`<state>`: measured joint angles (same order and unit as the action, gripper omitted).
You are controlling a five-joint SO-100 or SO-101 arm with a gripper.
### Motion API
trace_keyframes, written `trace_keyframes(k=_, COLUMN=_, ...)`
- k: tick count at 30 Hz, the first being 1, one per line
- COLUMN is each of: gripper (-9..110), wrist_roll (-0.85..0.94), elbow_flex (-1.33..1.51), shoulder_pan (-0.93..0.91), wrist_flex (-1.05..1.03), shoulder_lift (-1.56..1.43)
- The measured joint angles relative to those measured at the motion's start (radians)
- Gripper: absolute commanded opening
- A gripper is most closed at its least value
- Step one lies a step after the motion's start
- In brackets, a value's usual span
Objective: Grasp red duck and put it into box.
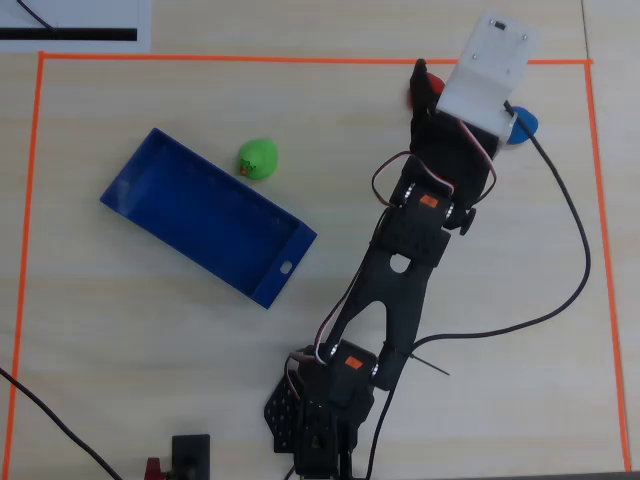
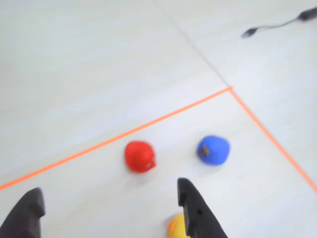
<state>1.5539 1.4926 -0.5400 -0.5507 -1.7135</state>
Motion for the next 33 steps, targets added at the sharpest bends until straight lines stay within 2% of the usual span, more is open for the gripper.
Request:
trace_keyframes(k=7, gripper=36, wrist_roll=0.074, elbow_flex=-0.302, shoulder_pan=-0.037, wrist_flex=-0.141, shoulder_lift=0.265)
trace_keyframes(k=17, gripper=38, wrist_roll=0.025, elbow_flex=-0.611, shoulder_pan=0.035, wrist_flex=-0.330, shoulder_lift=0.574)
trace_keyframes(k=25, gripper=38, wrist_roll=-0.003, elbow_flex=-0.793, shoulder_pan=0.106, wrist_flex=-0.304, shoulder_lift=0.782)
trace_keyframes(k=33, gripper=38, wrist_roll=0.025, elbow_flex=-0.888, shoulder_pan=0.098, wrist_flex=-0.224, shoulder_lift=0.871)
